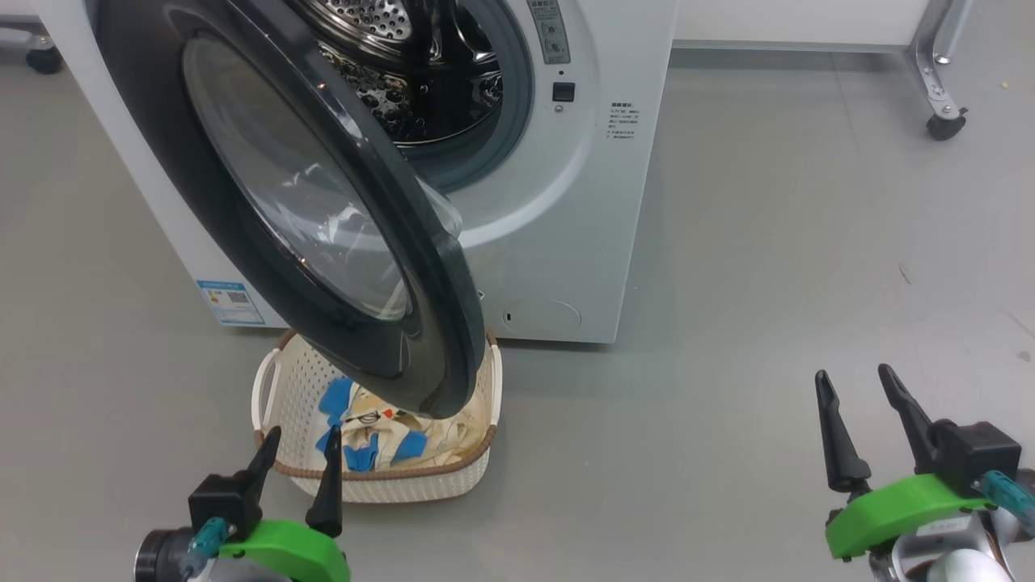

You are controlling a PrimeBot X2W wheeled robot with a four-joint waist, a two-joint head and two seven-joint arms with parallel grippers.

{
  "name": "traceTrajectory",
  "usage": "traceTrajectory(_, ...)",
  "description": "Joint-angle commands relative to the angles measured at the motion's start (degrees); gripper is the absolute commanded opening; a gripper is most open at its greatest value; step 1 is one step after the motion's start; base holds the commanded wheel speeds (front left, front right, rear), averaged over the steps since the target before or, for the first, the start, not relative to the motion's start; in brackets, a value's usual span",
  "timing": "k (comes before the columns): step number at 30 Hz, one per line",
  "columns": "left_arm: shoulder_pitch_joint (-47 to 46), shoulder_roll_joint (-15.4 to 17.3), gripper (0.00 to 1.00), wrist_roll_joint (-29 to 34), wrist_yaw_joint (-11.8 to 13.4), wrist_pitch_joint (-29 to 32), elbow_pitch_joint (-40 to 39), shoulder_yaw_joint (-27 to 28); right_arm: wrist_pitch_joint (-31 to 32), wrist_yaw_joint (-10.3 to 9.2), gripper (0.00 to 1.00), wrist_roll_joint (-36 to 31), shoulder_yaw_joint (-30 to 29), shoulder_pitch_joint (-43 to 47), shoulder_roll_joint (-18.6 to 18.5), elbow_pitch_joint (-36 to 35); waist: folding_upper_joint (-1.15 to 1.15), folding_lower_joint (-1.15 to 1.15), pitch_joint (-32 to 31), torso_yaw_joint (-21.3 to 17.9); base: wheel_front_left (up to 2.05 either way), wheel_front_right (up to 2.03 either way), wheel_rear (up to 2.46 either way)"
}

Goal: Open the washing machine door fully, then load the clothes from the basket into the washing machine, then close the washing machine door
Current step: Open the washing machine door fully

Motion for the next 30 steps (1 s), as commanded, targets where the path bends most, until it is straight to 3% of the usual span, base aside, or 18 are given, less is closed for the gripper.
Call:
traceTrajectory(1,-2.1,1.3,1.0,-0.4,0.2,-0.3,-1.8,1.9,0.0,-0.01,1.0,0.3,1.3,-0.9,-0.4,-1.9,0.0,0.0,0.0,0.0,0.0,0.0,0.0)
traceTrajectory(11,-3.3,1.8,1.0,-0.8,0.9,-0.4,-2.0,1.9,0.3,-0.01,1.0,0.2,1.1,-0.7,-0.4,-2.0,0.0,0.0,0.2,-0.1,0.0,0.0,0.0)
traceTrajectory(12,-3.7,1.9,0.48,-0.7,1.1,-0.2,-2.2,2.0,0.2,-0.01,1.0,0.2,1.1,-0.7,-0.4,-2.1,0.0,0.0,0.3,0.0,0.0,0.0,0.0)
traceTrajectory(13,-4.2,2.1,0.14,-0.6,1.3,-0.1,-2.7,2.1,0.3,-0.01,1.0,0.3,1.0,-0.7,-0.4,-2.1,0.0,0.0,0.3,0.1,0.0,0.0,0.0)
traceTrajectory(14,-4.8,2.4,0.0,-0.5,1.5,0.2,-3.2,2.2,0.3,-0.01,1.0,0.3,1.1,-0.7,-0.4,-2.1,0.0,0.0,0.4,0.2,0.0,0.0,0.0)
traceTrajectory(22,-12.3,4.6,0.0,0.3,5.7,3.1,-13.9,5.1,0.3,-0.01,1.0,0.4,0.9,-0.7,-0.4,-2.1,0.0,0.0,0.3,0.8,0.0,0.0,0.0)
traceTrajectory(26,-15.5,3.9,0.0,0.7,7.2,5.7,-24.0,4.7,0.3,-0.01,1.0,0.4,0.4,-0.4,-0.4,-2.1,0.0,0.0,0.2,1.0,0.0,0.0,0.0)
traceTrajectory(30,-17.8,2.0,0.0,1.1,7.0,9.3,-32.8,1.3,0.3,-0.01,1.0,0.5,0.4,-0.6,-0.4,-2.2,0.0,0.0,0.7,0.8,0.0,0.0,0.0)
